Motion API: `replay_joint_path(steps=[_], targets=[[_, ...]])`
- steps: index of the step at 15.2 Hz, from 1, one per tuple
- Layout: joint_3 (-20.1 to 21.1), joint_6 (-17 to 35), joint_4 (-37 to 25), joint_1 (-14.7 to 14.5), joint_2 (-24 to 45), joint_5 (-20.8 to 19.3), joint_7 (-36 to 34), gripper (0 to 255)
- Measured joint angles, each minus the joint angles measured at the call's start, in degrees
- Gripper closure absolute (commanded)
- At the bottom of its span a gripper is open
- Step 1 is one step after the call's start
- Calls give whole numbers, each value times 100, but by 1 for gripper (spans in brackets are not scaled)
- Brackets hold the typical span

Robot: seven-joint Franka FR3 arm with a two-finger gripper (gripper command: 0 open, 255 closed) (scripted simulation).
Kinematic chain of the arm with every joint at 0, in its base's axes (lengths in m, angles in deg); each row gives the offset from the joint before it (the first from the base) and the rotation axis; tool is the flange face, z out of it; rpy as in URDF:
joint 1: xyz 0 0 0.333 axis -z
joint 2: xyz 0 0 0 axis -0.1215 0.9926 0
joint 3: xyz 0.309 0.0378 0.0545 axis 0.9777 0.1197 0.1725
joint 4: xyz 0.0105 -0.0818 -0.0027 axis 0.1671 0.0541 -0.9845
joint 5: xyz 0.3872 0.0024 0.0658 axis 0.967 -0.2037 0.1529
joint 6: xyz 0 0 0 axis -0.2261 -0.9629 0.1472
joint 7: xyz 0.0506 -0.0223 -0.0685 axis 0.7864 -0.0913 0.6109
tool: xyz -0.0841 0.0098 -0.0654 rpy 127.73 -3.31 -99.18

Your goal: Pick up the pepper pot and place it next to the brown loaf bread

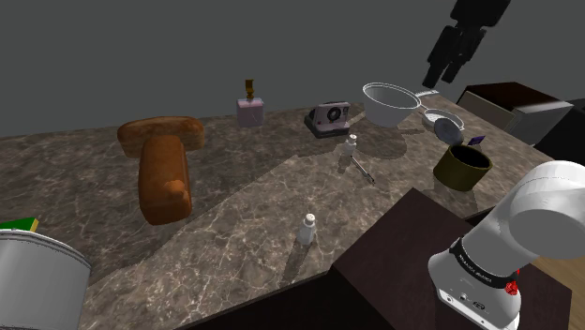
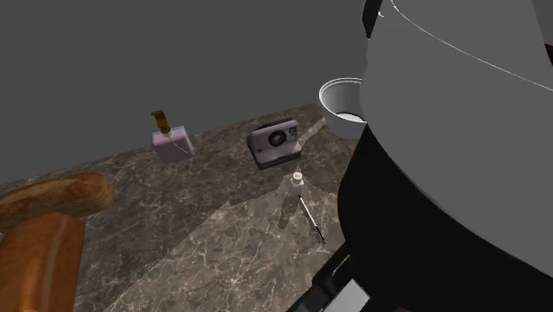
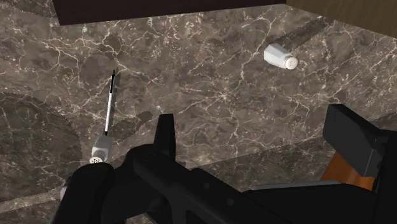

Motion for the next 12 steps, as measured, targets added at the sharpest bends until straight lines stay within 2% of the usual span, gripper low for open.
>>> replay_joint_path(steps=[3,12], targets=[[-85,135,61,32,107,-43,81,0],[-648,1435,375,240,1314,-238,638,0]])
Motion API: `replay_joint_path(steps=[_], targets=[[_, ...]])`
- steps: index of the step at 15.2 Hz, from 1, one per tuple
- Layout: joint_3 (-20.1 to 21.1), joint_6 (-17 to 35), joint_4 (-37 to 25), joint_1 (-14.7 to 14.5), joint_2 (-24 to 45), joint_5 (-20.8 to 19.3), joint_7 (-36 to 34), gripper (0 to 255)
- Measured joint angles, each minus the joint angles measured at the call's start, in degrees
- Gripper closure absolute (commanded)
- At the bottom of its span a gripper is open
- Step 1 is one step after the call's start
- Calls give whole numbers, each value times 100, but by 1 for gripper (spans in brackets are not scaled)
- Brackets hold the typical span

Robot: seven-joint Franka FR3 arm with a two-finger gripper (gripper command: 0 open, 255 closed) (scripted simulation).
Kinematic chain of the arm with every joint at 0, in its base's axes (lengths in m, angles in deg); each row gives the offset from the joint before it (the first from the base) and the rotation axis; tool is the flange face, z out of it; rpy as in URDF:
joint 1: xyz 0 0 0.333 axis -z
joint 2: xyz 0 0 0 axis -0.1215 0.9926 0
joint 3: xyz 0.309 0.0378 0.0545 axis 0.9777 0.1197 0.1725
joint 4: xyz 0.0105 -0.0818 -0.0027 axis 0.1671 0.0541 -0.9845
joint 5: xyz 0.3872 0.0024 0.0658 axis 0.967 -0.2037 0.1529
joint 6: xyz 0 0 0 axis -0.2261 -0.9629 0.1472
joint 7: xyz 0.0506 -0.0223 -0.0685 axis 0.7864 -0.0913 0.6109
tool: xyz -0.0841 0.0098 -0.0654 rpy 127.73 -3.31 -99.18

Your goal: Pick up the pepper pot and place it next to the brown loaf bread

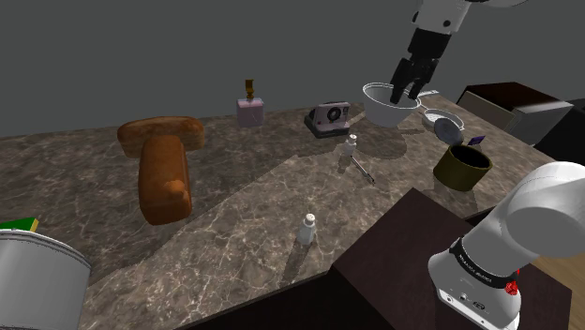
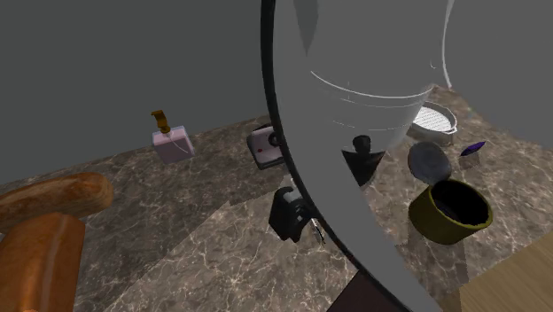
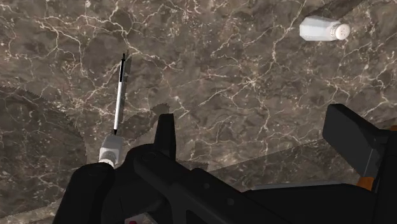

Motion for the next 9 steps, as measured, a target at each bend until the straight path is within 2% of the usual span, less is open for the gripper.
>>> replay_joint_path(steps=[9], targets=[[-598,1226,-177,171,1657,35,686,0]])
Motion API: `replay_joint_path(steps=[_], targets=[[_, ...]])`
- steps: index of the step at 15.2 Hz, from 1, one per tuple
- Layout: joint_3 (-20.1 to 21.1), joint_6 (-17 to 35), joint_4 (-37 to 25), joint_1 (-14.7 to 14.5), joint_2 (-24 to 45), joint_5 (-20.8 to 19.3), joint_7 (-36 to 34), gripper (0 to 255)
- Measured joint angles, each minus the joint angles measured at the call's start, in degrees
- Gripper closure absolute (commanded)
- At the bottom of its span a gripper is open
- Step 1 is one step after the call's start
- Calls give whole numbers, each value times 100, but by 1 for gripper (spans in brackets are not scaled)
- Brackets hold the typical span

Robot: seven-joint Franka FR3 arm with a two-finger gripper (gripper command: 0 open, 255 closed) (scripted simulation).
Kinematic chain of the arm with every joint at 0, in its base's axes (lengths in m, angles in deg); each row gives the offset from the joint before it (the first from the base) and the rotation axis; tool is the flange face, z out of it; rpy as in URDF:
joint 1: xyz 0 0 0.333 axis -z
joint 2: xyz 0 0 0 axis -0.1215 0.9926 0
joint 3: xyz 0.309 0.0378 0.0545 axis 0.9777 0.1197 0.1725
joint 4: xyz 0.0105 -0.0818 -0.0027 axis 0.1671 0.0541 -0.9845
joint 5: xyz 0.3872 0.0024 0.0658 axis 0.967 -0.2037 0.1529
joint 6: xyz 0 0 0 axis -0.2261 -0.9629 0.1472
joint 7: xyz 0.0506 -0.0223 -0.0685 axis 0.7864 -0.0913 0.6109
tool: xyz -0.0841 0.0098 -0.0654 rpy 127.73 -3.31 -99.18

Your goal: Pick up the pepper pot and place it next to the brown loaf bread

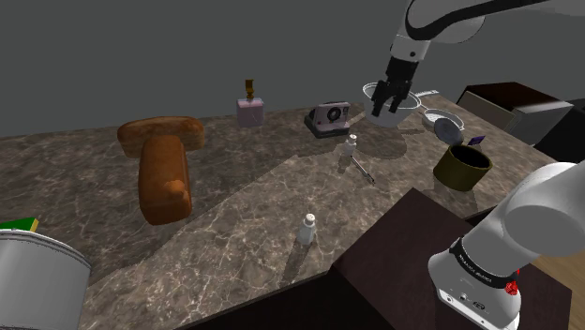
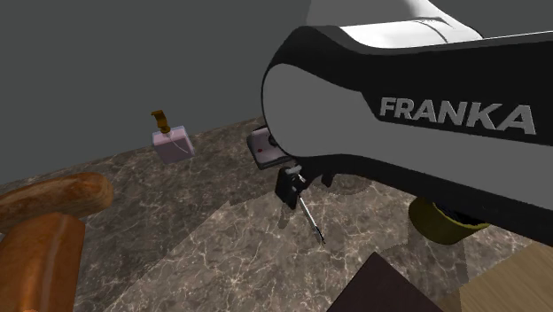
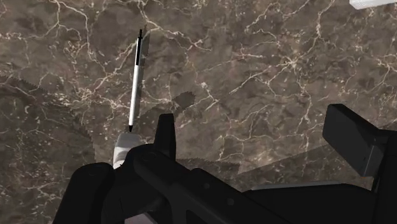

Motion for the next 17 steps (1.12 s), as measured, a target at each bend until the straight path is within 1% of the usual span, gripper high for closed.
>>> replay_joint_path(steps=[6,10,14,17], targets=[[-303,518,-538,104,1263,263,498,0],[-426,800,-1004,209,2173,542,851,0],[-452,1009,-1530,355,3082,854,1152,0],[-452,966,-2153,542,3790,1065,1376,0]])
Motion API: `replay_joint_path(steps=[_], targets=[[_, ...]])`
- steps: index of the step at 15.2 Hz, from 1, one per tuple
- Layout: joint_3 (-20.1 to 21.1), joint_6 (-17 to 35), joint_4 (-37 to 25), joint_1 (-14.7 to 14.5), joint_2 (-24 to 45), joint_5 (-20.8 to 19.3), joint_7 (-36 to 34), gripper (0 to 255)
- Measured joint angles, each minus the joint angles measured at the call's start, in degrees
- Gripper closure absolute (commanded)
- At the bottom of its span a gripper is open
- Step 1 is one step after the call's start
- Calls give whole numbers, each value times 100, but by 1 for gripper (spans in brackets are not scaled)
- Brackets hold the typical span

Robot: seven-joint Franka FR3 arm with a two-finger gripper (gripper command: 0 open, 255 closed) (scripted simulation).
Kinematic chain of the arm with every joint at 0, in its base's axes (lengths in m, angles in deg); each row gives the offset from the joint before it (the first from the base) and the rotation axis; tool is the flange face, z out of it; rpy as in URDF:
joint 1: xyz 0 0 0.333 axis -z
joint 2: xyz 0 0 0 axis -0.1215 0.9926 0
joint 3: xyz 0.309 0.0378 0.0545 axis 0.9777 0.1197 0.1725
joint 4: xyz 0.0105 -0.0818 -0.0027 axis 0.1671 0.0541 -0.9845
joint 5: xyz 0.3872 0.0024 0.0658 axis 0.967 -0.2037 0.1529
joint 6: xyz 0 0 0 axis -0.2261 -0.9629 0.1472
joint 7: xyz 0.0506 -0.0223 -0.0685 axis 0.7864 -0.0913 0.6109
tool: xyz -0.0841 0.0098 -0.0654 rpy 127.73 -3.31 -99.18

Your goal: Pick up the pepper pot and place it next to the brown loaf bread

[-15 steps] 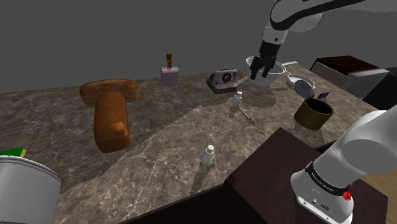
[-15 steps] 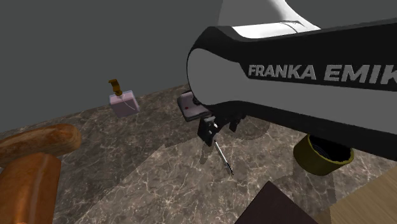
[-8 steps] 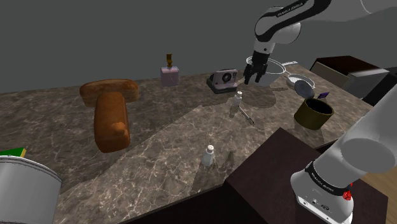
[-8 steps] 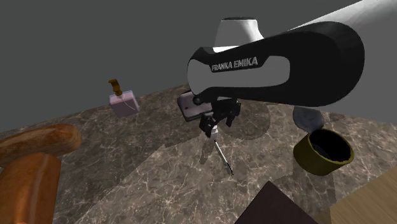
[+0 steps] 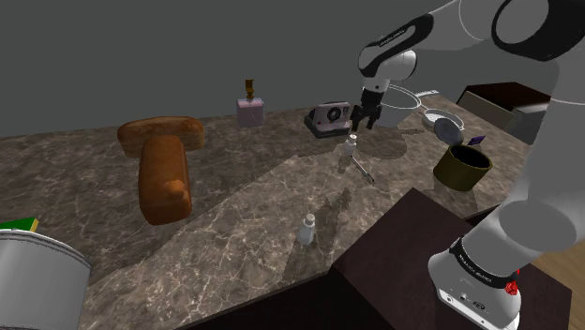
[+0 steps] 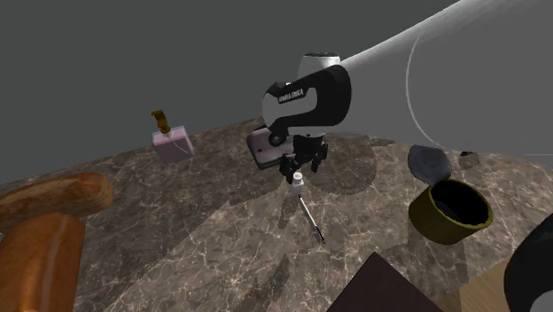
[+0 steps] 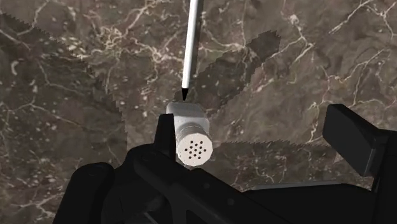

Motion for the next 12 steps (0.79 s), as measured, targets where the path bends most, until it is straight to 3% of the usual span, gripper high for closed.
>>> replay_joint_path(steps=[6,12], targets=[[84,30,-942,325,1180,301,268,0],[159,360,-886,341,1470,412,328,0]])
